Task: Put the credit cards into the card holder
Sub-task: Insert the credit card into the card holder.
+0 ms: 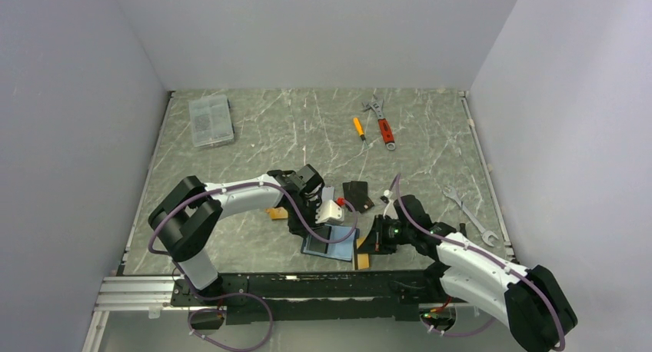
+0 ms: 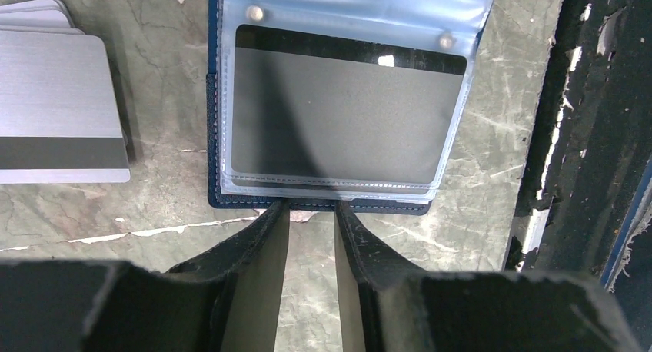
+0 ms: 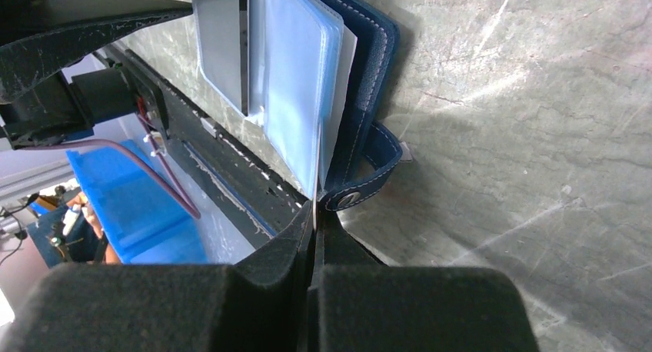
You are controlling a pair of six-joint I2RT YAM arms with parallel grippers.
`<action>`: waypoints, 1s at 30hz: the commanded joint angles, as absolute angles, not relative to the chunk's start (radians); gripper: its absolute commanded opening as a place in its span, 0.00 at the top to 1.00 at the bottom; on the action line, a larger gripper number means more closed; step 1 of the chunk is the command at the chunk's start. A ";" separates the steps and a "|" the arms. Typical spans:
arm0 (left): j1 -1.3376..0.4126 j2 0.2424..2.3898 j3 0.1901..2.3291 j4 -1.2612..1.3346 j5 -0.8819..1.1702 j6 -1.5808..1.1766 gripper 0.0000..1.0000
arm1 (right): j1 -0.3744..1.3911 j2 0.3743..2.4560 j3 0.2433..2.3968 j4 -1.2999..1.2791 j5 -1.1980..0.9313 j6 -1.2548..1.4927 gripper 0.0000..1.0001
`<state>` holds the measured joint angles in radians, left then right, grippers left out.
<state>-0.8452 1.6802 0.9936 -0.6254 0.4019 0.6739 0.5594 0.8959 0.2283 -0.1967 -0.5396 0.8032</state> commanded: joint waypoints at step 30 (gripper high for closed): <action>-0.748 1.612 1.018 -0.722 0.465 0.776 0.71 | 0.663 1.268 0.419 0.180 -0.631 0.827 1.00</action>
<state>-0.7818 1.6756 0.9989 -0.6834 0.4202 0.7212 0.6590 1.2060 0.3935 0.0704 -0.6128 0.8230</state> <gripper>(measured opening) 0.292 0.009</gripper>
